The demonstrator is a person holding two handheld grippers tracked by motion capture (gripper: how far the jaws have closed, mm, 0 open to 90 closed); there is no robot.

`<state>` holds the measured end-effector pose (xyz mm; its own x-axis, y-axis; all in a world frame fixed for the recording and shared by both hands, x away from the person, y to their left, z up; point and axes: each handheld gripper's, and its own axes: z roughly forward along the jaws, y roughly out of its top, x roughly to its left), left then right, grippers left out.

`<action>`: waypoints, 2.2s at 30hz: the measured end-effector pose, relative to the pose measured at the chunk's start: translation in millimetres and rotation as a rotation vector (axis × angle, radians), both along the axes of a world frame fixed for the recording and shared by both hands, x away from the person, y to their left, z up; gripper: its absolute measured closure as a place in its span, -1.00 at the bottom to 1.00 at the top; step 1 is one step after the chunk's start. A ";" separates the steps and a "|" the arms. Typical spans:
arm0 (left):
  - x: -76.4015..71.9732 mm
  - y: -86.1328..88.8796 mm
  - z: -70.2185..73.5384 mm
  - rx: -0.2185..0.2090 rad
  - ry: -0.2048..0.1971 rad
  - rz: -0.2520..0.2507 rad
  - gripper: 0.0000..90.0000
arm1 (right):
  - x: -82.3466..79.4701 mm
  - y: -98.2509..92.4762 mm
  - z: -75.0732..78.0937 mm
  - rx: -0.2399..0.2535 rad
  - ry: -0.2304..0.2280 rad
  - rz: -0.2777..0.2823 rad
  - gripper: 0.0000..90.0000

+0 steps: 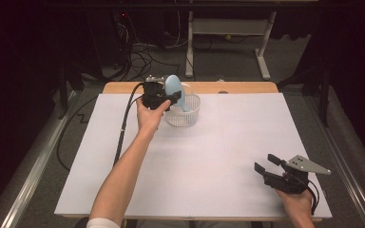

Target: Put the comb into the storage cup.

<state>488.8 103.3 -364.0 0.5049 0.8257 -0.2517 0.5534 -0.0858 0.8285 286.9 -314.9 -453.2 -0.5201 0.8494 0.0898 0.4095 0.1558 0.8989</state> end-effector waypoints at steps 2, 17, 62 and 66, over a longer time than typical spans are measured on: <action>-0.2 1.2 0.3 0.006 0.003 0.002 -0.03 | 0.0 -0.5 0.0 0.001 0.000 -0.001 -0.24; 0.2 6.2 -2.1 0.069 0.006 0.000 -0.28 | 0.2 0.0 0.0 -0.002 0.000 0.000 -0.24; -5.8 17.4 6.9 0.074 0.004 0.024 -0.56 | -0.1 -0.1 0.6 -0.005 -0.009 0.002 -0.24; -6.4 19.8 8.1 0.079 0.002 0.027 -0.56 | -0.2 -0.1 0.6 -0.004 -0.008 0.000 -0.24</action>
